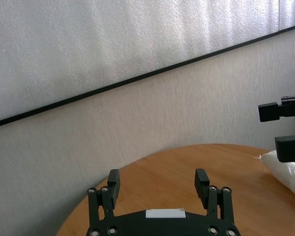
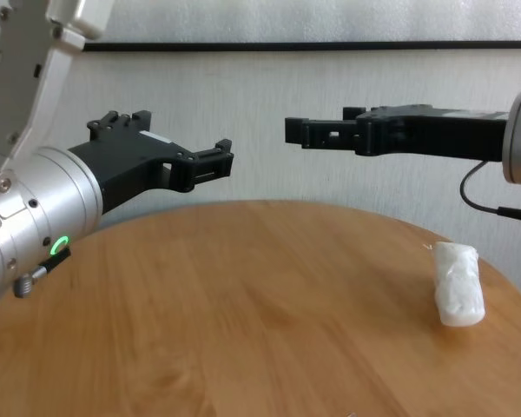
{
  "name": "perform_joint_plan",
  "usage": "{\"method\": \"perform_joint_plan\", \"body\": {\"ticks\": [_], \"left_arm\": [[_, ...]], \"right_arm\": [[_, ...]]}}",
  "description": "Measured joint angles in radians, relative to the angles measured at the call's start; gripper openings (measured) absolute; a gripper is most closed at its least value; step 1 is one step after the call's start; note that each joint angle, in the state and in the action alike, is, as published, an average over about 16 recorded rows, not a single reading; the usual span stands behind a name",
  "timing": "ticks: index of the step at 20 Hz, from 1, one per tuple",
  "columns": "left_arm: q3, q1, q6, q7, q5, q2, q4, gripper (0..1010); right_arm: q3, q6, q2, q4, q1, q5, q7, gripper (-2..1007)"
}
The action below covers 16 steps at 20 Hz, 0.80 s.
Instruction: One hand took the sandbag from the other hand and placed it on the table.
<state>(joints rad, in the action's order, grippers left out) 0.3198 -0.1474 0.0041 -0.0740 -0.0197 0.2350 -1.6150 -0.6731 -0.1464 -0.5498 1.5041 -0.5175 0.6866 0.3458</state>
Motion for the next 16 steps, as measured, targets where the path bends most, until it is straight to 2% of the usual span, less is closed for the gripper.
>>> {"method": "perform_joint_plan", "body": {"ticks": [9, 16], "left_arm": [[0.000, 0.000, 0.000, 0.000, 0.000, 0.000, 0.000, 1002], [0.000, 0.000, 0.000, 0.000, 0.000, 0.000, 0.000, 1002]], "right_arm": [[-0.007, 0.036, 0.030, 0.009, 0.007, -0.058, 0.006, 1001], [-0.004, 0.035, 0.054, 0.001, 0.000, -0.081, 0.008, 1001]]}}
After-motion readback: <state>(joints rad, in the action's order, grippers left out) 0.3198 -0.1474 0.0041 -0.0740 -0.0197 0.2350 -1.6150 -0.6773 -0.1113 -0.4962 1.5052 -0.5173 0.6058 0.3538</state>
